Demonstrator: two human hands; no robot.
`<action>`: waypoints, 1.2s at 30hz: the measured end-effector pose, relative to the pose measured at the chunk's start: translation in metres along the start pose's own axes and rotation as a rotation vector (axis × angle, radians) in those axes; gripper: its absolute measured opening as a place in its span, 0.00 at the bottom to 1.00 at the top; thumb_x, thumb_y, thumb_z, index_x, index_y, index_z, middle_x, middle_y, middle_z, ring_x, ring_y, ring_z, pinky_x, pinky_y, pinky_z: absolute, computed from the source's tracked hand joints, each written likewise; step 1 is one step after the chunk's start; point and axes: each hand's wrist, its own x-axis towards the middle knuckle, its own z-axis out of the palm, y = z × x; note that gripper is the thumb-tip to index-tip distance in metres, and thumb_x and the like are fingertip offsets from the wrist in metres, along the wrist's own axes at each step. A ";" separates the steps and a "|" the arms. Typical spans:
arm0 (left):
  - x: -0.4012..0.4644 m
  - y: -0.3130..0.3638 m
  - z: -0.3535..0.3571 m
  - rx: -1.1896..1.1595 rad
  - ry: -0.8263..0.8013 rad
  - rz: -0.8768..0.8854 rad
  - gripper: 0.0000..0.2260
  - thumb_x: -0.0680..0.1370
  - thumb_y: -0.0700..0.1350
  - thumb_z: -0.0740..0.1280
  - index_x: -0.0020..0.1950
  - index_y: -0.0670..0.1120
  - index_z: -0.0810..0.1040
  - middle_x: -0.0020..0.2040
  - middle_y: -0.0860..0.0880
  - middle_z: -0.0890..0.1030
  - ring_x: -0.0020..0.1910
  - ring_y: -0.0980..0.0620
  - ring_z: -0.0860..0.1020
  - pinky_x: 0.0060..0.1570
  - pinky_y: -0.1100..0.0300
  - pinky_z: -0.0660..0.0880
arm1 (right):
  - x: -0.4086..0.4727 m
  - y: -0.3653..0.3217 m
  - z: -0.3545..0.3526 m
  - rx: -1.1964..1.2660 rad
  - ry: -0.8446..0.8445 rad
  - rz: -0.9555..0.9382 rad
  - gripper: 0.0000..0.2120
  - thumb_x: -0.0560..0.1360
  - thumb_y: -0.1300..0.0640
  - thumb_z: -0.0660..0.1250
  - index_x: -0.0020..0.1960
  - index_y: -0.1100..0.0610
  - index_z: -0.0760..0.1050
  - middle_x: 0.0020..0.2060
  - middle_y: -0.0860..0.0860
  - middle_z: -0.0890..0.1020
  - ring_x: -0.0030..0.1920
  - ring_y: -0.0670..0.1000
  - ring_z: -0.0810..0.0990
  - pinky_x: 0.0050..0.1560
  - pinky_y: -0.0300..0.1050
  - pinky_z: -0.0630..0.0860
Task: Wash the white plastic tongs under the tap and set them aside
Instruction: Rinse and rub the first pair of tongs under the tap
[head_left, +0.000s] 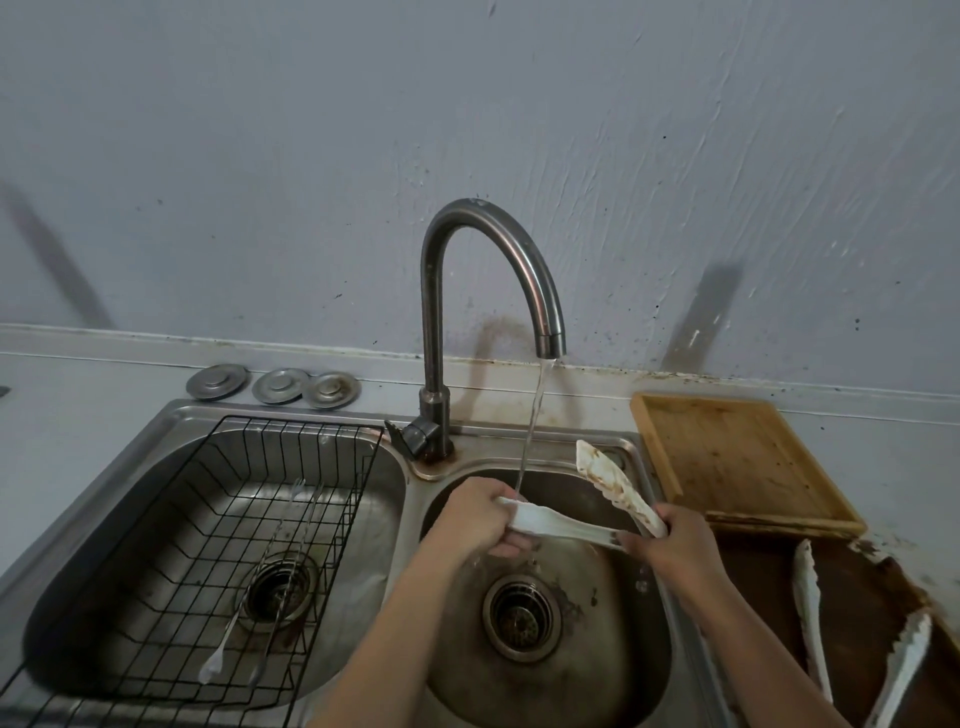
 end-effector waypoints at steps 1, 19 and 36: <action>-0.001 0.003 -0.006 0.012 -0.048 -0.002 0.12 0.78 0.34 0.57 0.45 0.45 0.78 0.37 0.44 0.82 0.31 0.53 0.82 0.32 0.63 0.80 | -0.001 -0.001 0.000 0.004 -0.010 0.004 0.18 0.67 0.59 0.76 0.55 0.60 0.77 0.40 0.51 0.81 0.39 0.50 0.80 0.31 0.39 0.74; 0.009 -0.006 0.082 -0.995 0.437 -0.028 0.13 0.79 0.31 0.53 0.63 0.34 0.64 0.46 0.42 0.80 0.42 0.50 0.80 0.40 0.58 0.78 | -0.006 -0.010 0.035 0.115 -0.005 0.058 0.16 0.66 0.56 0.76 0.53 0.55 0.77 0.37 0.48 0.80 0.39 0.48 0.79 0.35 0.44 0.76; 0.022 0.031 0.014 -0.693 0.353 0.192 0.16 0.75 0.27 0.51 0.48 0.45 0.71 0.36 0.48 0.72 0.32 0.51 0.72 0.43 0.52 0.76 | -0.021 -0.020 -0.017 0.382 -0.524 -0.133 0.10 0.67 0.49 0.66 0.42 0.53 0.83 0.48 0.48 0.85 0.40 0.44 0.82 0.37 0.36 0.77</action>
